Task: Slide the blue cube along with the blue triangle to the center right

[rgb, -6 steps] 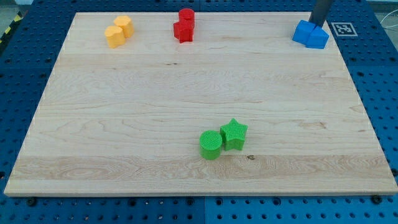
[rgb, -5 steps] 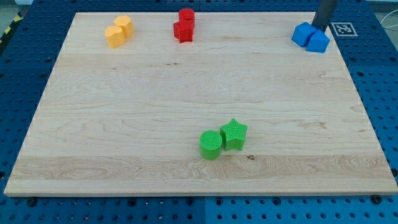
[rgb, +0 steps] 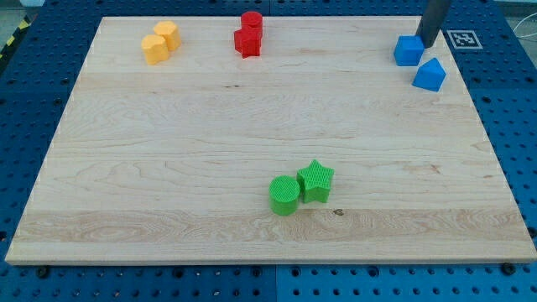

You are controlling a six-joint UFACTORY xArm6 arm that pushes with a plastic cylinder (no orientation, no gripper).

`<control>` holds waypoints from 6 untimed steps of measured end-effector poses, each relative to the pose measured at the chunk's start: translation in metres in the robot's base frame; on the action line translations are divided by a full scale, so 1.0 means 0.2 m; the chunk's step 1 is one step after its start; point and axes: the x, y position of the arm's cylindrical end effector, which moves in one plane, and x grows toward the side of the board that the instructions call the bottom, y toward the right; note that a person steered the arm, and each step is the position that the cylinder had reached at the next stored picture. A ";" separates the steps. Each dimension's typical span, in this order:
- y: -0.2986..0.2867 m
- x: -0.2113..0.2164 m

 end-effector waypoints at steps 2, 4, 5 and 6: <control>-0.15 -0.03; -0.32 -0.06; -0.34 -0.01; -0.22 0.07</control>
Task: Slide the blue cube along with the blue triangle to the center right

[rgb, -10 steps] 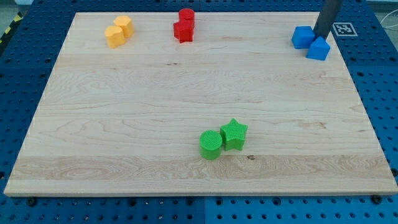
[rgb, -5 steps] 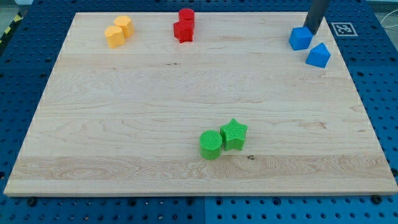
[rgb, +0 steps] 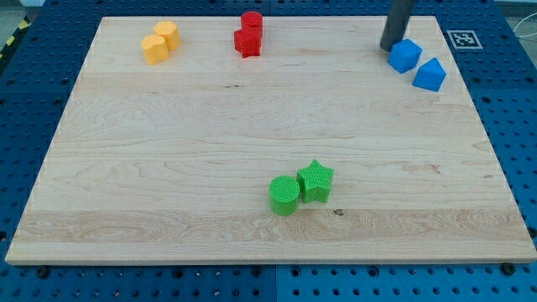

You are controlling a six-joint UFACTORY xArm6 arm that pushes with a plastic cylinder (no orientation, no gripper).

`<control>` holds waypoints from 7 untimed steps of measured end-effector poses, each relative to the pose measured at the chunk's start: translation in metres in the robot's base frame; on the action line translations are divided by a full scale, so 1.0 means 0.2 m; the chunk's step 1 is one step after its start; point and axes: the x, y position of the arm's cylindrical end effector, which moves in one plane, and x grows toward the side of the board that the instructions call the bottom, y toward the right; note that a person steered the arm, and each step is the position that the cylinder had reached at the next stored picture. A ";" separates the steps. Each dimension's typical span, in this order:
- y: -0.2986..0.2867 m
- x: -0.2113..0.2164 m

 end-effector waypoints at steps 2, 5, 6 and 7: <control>0.22 0.09; 0.13 0.12; 0.13 0.18; 0.13 0.25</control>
